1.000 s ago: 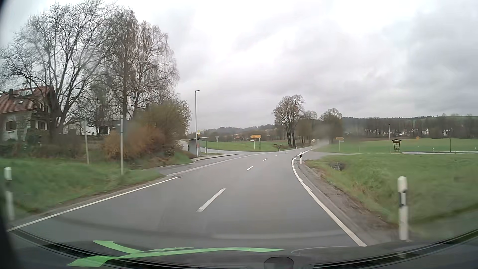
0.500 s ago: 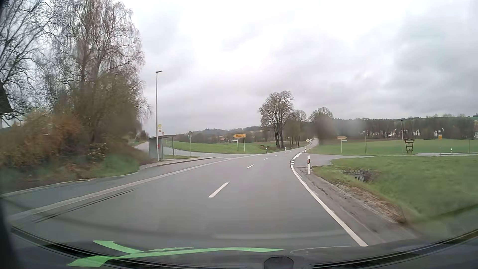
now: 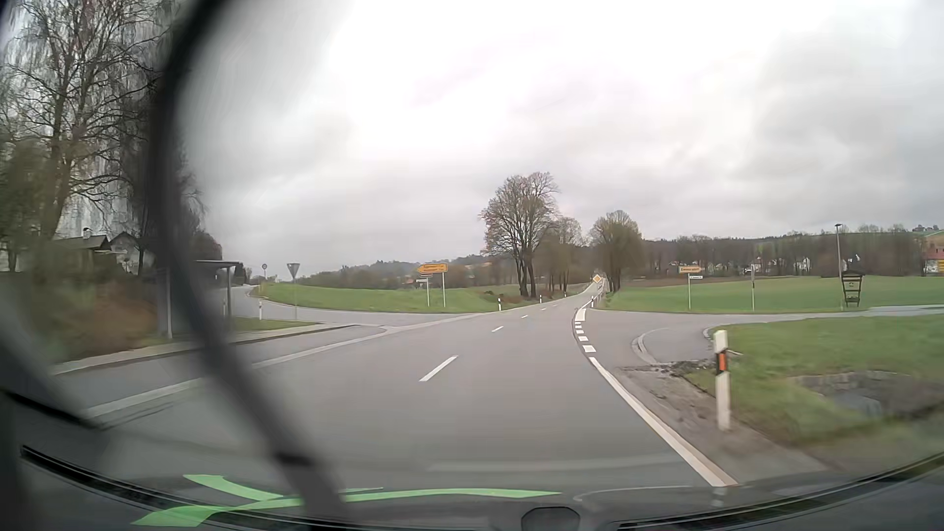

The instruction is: Follow the waypoints while adhering to traffic rules and regulations

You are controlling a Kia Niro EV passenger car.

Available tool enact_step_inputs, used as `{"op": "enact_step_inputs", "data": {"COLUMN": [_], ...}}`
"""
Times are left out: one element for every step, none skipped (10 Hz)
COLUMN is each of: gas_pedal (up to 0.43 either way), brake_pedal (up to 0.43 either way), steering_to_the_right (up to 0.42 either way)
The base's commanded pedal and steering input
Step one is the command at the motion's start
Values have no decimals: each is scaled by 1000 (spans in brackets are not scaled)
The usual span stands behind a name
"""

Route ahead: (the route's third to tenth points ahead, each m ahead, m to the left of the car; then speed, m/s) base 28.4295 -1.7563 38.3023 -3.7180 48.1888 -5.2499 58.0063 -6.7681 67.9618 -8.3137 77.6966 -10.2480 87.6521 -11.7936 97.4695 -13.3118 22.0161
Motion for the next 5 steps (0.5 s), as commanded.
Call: {"op": "enact_step_inputs", "data": {"gas_pedal": [138,138,138,138,138], "brake_pedal": [0,0,0,0,0], "steering_to_the_right": [26,25,24,23,22]}}
